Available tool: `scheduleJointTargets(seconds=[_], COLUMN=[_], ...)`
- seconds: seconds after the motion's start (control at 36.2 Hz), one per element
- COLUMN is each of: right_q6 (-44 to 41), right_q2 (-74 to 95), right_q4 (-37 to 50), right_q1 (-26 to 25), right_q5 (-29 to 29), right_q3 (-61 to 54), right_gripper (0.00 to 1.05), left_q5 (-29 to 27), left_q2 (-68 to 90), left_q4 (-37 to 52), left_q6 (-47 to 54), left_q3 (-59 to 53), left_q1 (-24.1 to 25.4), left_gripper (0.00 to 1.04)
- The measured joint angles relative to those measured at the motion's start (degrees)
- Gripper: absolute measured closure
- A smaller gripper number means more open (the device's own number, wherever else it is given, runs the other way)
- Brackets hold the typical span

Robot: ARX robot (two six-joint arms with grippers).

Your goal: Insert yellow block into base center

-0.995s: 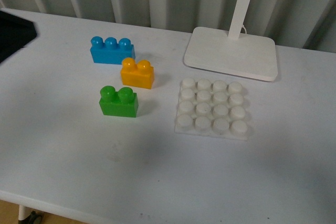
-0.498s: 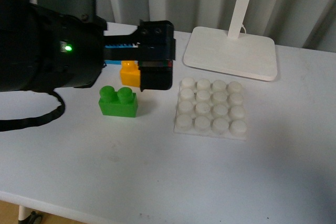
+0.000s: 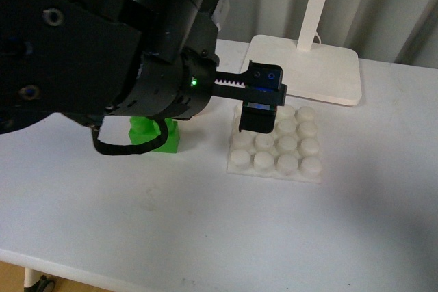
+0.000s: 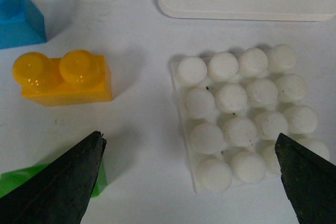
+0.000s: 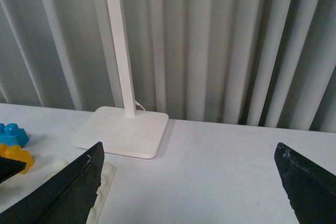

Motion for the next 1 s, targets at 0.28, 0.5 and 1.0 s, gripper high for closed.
scheduleJointTargets(seconds=[0.28,0.5,1.0], right_q6=[0.00,0.00,0.00], right_q2=[0.00,0.00,0.00], right_q4=[0.00,0.00,0.00], right_q1=[0.00,0.00,0.00], right_q5=[0.00,0.00,0.00], right_q3=[0.00,0.00,0.00], right_gripper=[0.09,0.09,0.09], left_q5=[-2.34,-3.76,-4.48], left_q2=[4.79,7.43,12.74], left_q4=[-3.50,-5.25,-7.80], left_q6=[7.02,10.43,12.46], left_q3=[6.80,9.94,15.43], left_q1=[2.56,4.87,8.24], left_gripper=[0.06,0.06,0.06])
